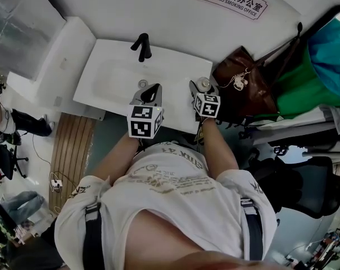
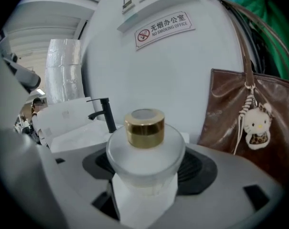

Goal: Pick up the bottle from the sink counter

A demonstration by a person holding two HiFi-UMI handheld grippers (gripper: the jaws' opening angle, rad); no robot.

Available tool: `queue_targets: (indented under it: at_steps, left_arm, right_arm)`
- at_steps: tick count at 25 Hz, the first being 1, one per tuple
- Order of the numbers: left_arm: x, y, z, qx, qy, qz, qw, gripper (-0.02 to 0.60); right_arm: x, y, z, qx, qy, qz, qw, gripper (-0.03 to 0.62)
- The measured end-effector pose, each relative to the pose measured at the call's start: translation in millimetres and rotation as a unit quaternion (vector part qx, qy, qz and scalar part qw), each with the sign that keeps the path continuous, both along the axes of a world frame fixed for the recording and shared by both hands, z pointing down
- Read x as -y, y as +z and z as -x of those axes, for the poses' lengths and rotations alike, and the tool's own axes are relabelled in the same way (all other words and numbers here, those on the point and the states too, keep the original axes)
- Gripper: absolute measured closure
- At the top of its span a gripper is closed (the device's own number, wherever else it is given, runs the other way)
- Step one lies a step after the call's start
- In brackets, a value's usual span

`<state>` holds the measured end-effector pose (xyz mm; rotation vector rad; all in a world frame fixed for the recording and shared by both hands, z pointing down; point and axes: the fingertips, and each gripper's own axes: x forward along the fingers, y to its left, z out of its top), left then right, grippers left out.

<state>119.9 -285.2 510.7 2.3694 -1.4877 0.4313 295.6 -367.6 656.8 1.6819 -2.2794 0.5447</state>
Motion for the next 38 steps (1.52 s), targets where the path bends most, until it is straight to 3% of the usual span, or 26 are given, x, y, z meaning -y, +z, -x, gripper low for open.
queue_targets:
  at_steps: [7, 20, 38]
  left_arm:
    - [8, -7, 5, -0.005, -0.002, -0.012, 0.9999, 0.568]
    - [20, -14, 5, -0.025, 0.028, -0.012, 0.9992, 0.568]
    - [28, -4, 22, -0.022, 0.071, -0.009, 0.9972, 0.568]
  right_arm:
    - [-6, -52, 4, -0.011, 0.004, -0.045, 0.999, 0.238]
    - [-46, -124, 23, -0.022, 0.026, -0.060, 0.998, 0.238]
    - [-86, -161, 65, -0.013, 0.064, -0.081, 0.995, 0.238]
